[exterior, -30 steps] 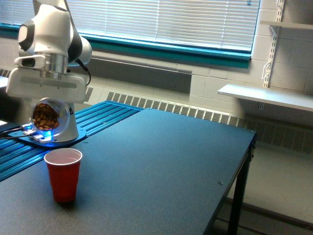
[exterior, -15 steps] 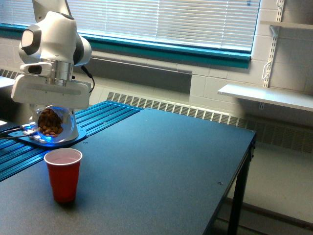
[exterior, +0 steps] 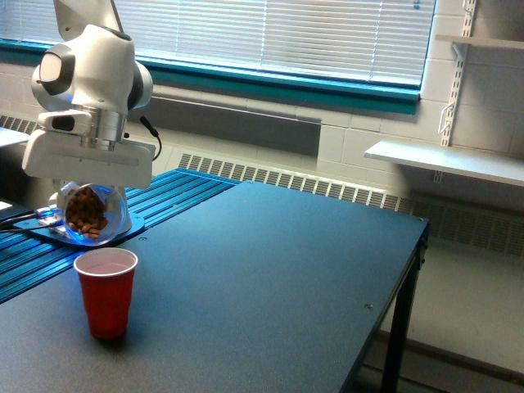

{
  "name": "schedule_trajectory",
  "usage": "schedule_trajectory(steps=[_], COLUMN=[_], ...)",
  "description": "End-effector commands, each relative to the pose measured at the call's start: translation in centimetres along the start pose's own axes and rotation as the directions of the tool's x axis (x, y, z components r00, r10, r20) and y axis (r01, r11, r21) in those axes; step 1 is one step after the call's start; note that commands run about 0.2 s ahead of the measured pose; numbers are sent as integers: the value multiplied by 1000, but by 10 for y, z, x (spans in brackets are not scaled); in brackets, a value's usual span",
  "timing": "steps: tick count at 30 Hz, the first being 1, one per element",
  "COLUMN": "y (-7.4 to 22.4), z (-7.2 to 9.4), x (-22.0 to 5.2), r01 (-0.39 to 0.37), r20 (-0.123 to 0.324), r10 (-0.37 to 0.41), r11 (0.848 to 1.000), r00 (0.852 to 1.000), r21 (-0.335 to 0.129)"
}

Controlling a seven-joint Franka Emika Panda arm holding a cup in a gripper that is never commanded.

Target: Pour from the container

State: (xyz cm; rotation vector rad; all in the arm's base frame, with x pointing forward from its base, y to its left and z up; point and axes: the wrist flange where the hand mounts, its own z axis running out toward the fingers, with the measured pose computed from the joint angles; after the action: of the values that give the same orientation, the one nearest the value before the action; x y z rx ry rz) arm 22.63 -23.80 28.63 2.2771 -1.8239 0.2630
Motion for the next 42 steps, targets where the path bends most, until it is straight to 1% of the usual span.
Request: schedule_trajectory(steps=[1,12,23,35,42], y=[-5,-12,-14,-20,-26], z=[8,10,15,17,16], x=[-13,-12,-13,-10,-10], r01=[15,30,45,41,54], r20=[23,34,49,54,52], r10=[-15,-29,-41,-37,-50], r11=[1000,999,996,996,996], r00=[1000,999,998,998,997], r21=[-20,-35,-71,-74,-75])
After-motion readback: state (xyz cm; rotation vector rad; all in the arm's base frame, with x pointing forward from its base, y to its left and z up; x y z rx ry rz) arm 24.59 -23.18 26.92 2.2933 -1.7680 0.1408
